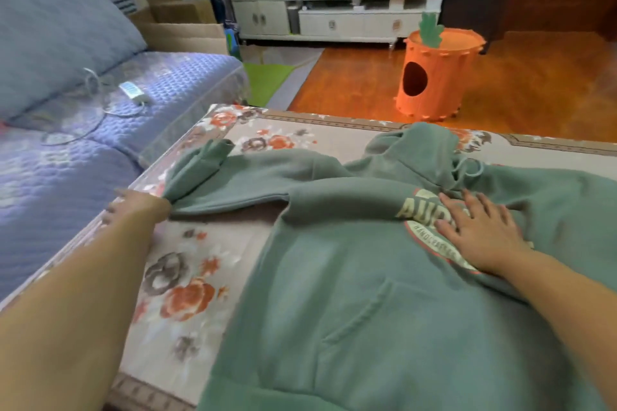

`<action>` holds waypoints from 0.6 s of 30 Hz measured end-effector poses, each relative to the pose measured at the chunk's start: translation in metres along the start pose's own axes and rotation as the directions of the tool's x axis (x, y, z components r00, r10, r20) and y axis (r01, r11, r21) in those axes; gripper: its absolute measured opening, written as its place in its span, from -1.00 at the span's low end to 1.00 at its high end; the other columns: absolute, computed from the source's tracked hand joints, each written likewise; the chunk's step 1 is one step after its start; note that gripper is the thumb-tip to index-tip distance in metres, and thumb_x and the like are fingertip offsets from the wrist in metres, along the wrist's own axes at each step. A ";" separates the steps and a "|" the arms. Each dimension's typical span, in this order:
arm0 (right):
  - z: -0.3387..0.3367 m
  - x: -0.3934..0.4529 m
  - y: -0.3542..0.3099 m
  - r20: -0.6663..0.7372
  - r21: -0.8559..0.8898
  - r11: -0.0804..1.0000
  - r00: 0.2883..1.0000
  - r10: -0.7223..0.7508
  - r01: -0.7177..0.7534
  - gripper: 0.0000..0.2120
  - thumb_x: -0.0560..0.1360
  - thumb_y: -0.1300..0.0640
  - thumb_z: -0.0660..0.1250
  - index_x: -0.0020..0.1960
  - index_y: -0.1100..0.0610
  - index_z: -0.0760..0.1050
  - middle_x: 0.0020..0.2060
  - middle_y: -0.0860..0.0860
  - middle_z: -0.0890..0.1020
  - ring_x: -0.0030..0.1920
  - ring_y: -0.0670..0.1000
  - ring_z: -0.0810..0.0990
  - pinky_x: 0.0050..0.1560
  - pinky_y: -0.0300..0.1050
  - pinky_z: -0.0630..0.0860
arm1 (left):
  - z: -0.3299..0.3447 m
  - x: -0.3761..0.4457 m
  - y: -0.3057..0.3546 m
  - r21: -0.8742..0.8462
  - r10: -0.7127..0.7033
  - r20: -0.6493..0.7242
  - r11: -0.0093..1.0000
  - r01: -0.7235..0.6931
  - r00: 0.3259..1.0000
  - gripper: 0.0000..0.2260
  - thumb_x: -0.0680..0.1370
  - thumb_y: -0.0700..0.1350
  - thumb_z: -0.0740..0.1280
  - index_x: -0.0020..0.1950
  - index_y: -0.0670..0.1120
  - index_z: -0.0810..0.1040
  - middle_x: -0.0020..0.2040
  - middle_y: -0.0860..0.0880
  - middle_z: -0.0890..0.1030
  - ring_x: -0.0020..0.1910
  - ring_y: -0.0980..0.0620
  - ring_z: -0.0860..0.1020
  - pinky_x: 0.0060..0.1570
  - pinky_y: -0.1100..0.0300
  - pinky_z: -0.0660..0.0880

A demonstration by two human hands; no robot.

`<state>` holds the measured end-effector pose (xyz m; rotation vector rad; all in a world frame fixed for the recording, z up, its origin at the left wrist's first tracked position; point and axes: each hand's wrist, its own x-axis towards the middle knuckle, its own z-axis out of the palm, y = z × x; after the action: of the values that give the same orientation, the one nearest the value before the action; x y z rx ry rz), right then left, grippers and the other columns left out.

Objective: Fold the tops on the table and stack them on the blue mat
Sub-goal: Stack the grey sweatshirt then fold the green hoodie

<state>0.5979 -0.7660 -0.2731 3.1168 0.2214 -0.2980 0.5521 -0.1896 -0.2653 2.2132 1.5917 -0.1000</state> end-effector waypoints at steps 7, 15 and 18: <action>-0.086 0.037 -0.055 -0.158 -0.233 0.972 0.987 -0.016 -0.022 -0.67 0.53 0.02 0.26 0.21 0.09 0.60 0.26 0.17 0.48 0.34 0.24 0.35 0.27 0.14 0.43 | -0.009 -0.021 0.010 0.473 0.729 -0.174 0.651 -0.593 0.662 -0.20 0.57 -0.20 0.26 0.64 0.15 -0.15 0.61 -0.22 0.04 0.54 -0.30 0.15 0.37 -0.19 0.35; -0.083 0.099 -0.184 -0.144 0.011 0.959 0.950 -0.278 0.282 -0.50 0.52 0.33 0.20 0.40 -0.01 0.50 0.35 0.07 0.56 0.33 0.17 0.51 0.29 0.01 0.46 | 0.006 -0.020 0.046 0.296 0.795 -0.179 0.606 -0.738 0.580 -0.77 0.61 -0.17 0.23 0.25 -0.13 0.32 0.14 -0.31 0.59 0.10 -0.34 0.57 -0.01 -0.12 0.48; -0.071 0.117 -0.199 -0.052 -0.037 0.942 0.940 -0.336 0.335 -0.58 0.53 0.26 0.22 0.32 -0.04 0.53 0.25 0.07 0.61 0.20 0.16 0.54 0.15 0.00 0.49 | -0.017 -0.003 0.039 -0.053 0.572 -0.371 0.774 -0.632 0.732 -0.77 0.58 -0.28 0.16 0.23 -0.18 0.32 0.15 -0.38 0.55 0.14 -0.40 0.53 0.09 -0.20 0.46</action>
<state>0.6971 -0.5518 -0.2232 3.0490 0.7554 -0.2025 0.5845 -0.1961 -0.2377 2.5752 0.8755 0.6177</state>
